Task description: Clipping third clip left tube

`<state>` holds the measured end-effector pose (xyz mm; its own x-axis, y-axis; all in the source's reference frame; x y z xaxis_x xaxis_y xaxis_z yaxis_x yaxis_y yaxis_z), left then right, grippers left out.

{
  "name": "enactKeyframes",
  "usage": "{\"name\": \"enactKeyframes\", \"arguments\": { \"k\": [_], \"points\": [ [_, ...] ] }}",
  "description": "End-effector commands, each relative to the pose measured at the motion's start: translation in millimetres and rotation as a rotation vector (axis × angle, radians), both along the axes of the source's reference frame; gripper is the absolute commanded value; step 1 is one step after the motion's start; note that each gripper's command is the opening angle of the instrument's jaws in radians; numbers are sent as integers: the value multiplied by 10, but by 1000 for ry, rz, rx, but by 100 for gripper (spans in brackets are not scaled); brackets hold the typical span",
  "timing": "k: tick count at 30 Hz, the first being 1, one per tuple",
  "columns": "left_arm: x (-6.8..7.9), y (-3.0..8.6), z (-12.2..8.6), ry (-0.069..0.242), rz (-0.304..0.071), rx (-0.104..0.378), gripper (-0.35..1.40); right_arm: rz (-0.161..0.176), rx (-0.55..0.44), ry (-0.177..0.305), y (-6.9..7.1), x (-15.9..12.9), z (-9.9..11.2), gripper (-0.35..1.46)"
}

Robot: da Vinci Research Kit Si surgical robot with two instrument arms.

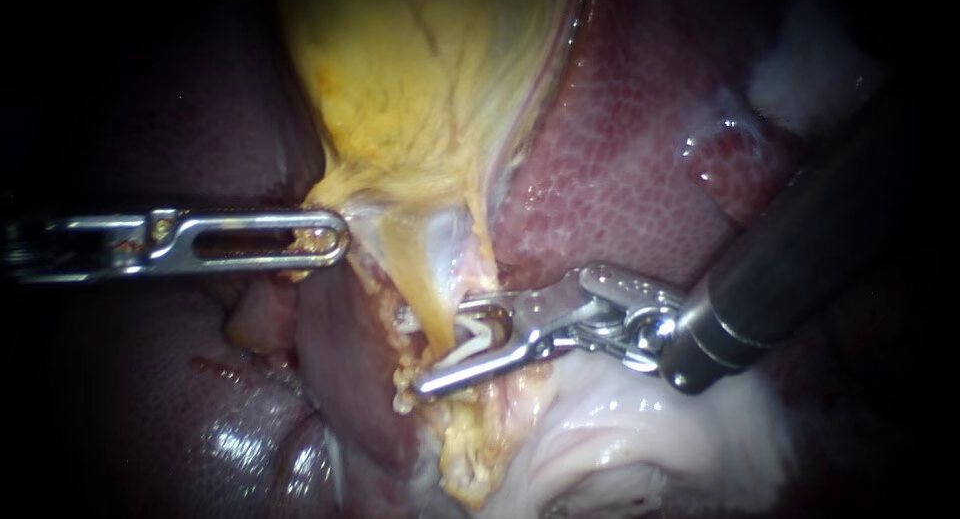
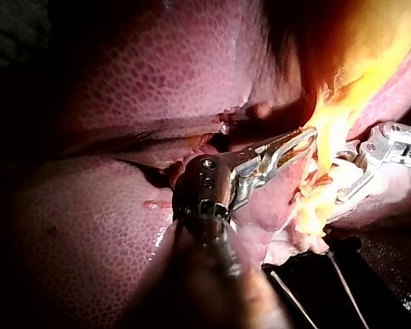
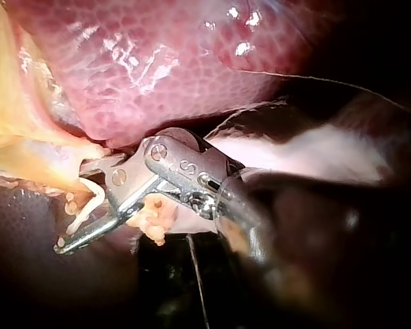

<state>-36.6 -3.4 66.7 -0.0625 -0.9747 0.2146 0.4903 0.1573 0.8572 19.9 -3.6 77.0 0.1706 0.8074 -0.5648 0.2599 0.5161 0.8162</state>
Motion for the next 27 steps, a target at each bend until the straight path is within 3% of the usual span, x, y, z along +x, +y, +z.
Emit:
{"name": "enactKeyframes", "arguments": {
  "k": [1, 9, 14, 23, 27],
  "points": [
    [0, 0, 1, 0, 0, 0, -35, -3, 2, 6, 0, 3, -3, 56],
    [0, 0, 1, 0, 0, 0, -35, -9, 30, 29, -5, 15, -12, 56],
    [0, 0, 1, 0, 0, 0, -35, -5, 34, 33, -1, 15, -14, 56],
    [0, 0, 1, 0, 0, 0, -35, 20, 66, 54, 34, 10, -35, 56],
    [0, 0, 1, 0, 0, 0, -35, 20, 70, 55, 40, 7, -38, 56]
  ]
}}
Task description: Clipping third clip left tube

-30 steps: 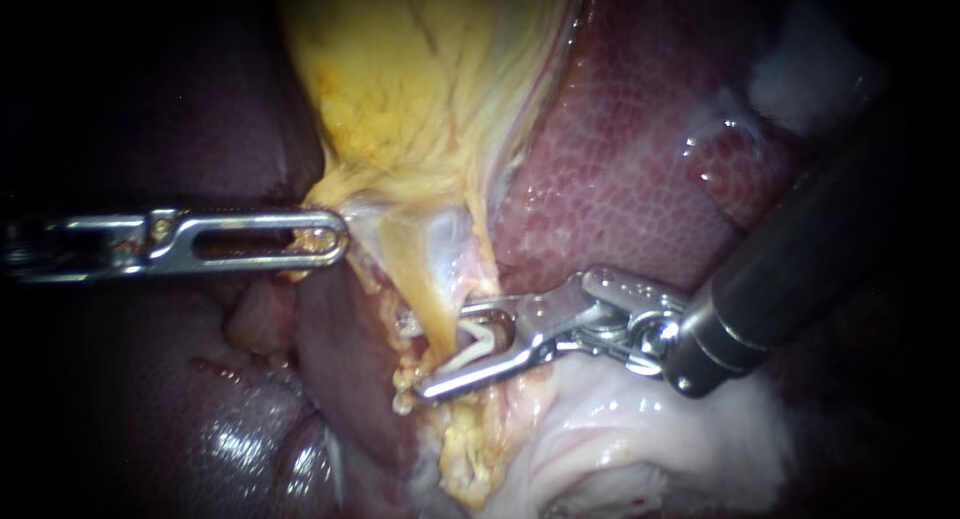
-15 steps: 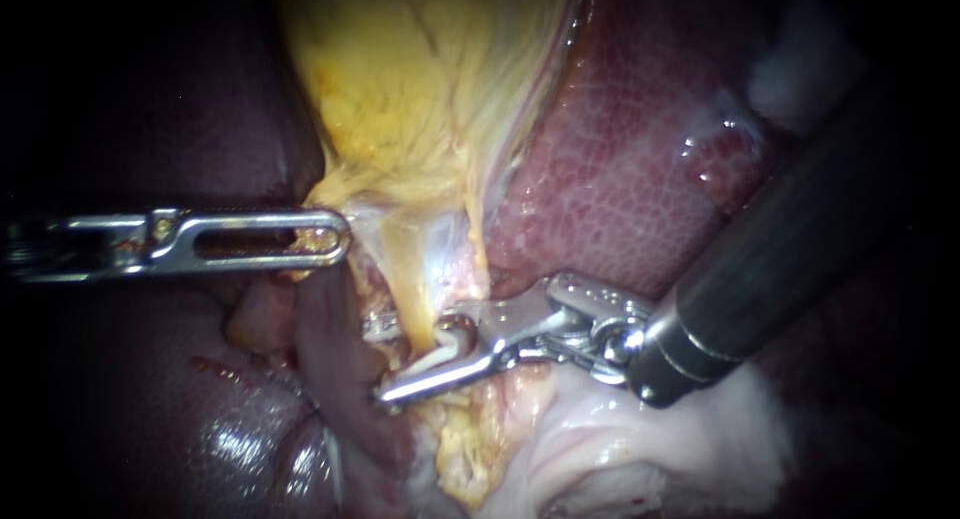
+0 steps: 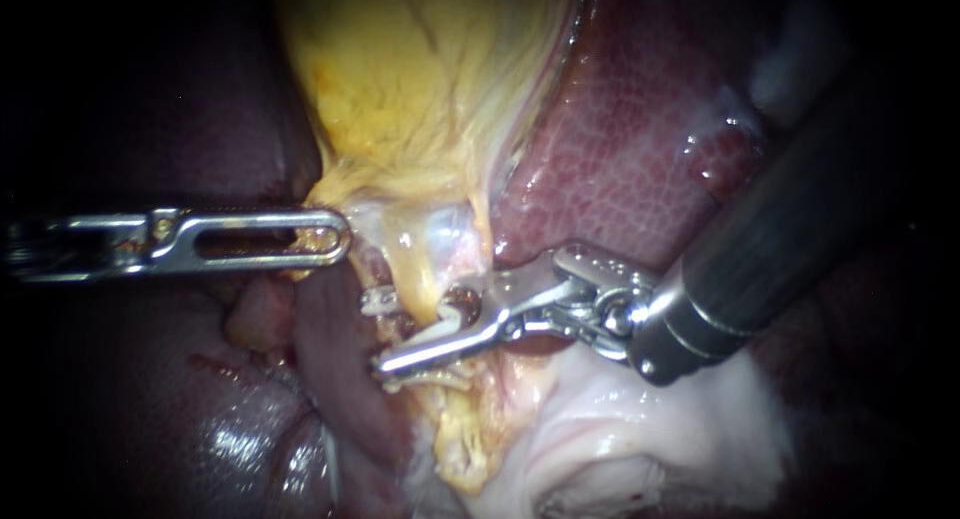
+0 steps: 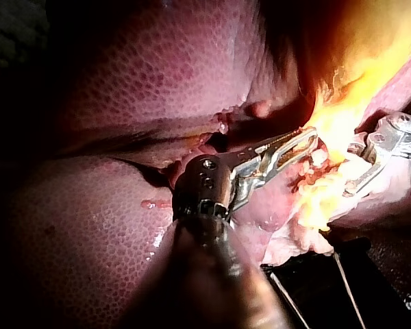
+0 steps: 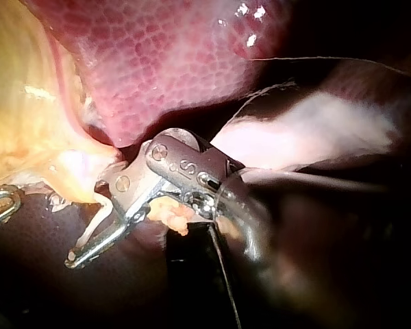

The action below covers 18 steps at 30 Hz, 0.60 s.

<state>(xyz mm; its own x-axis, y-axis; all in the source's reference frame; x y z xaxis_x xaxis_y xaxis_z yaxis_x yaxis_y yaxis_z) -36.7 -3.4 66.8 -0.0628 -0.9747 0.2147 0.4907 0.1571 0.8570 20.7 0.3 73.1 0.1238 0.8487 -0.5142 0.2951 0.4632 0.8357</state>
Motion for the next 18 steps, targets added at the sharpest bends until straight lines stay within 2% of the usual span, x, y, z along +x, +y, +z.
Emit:
{"name": "enactKeyframes", "arguments": {
  "k": [1, 4, 5, 7, 8, 9, 18],
  "points": [
    [0, 0, 0, 0, 0, 0, -35, -1, 0, 0, 1, -1, 0, 55],
    [0, 0, 0, 0, 0, 0, -35, -1, 0, 0, 1, -1, 0, 53],
    [0, 0, 0, 0, 0, 0, -35, -3, 0, 2, 1, -3, 1, 45],
    [0, 0, 0, 0, 0, 0, -35, -46, 21, 30, -2, -13, 3, 4],
    [0, 0, 0, 0, 0, 0, -35, -51, 17, 22, -6, -20, 4, -24],
    [0, 0, 0, 0, 0, 0, -35, -55, 13, 10, -6, -22, 5, -35],
    [0, 0, 0, 0, 0, 0, -35, -64, 5, -2, -9, -20, 14, -35]
  ]
}}
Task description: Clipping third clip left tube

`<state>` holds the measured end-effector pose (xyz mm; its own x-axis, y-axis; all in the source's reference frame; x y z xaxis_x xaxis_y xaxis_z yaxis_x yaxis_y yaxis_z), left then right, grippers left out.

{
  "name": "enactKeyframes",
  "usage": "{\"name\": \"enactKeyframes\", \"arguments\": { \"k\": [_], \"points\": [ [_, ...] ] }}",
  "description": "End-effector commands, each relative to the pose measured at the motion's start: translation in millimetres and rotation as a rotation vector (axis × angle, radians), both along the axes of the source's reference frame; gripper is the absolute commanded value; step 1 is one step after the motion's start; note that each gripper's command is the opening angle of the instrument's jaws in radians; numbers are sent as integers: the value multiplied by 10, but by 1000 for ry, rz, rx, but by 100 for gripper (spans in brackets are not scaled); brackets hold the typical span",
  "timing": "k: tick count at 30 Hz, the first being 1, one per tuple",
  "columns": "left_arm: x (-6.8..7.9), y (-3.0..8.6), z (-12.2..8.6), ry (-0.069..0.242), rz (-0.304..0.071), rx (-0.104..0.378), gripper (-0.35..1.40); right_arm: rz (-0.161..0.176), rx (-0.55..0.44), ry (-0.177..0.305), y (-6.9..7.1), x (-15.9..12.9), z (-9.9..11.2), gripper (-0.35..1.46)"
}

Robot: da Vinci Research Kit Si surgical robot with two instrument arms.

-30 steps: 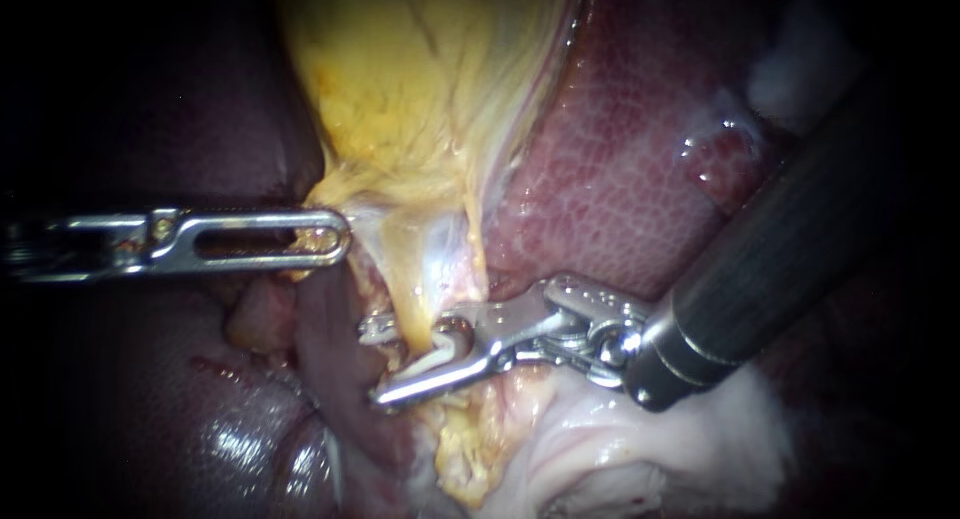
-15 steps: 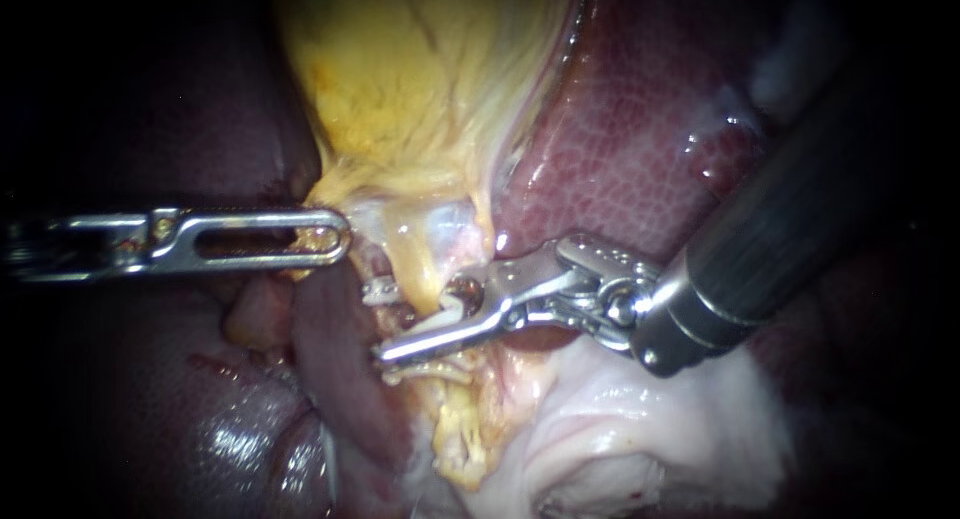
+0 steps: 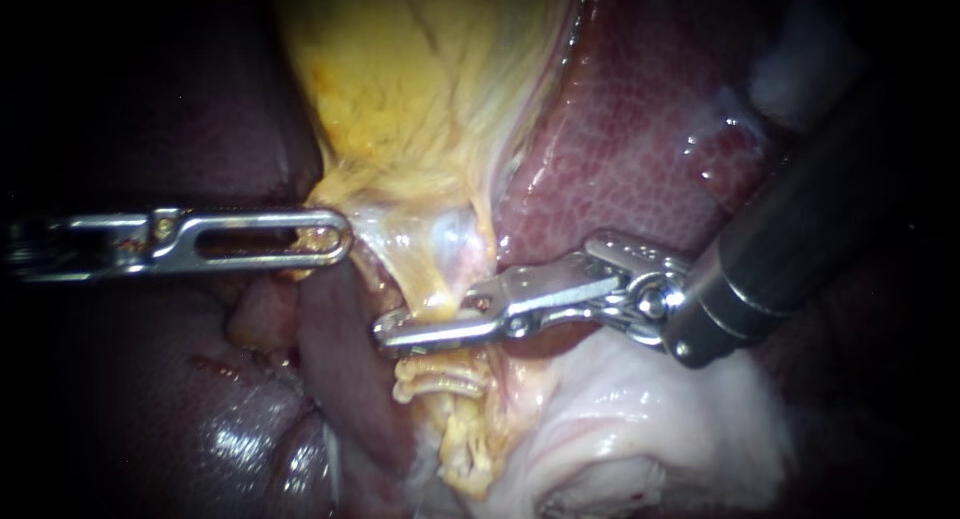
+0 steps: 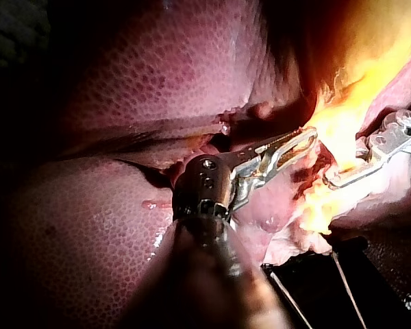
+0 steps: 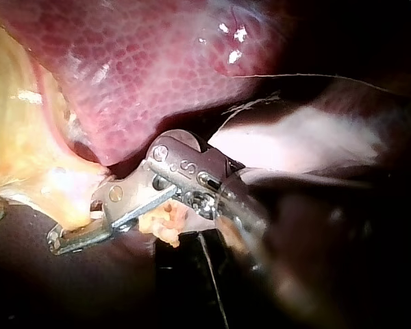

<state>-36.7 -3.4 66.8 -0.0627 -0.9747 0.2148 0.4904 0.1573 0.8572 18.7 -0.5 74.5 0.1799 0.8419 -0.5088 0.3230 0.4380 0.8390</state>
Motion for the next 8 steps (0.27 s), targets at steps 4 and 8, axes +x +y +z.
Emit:
{"name": "enactKeyframes", "arguments": {
  "k": [4, 8],
  "points": [
    [1, 0, 0, 0, 0, 0, -35, 1, -1, 0, 0, 1, 0, -35],
    [0, 0, 0, 0, 0, 0, -35, 0, 5, -2, 1, 0, 1, -35]
  ]
}}
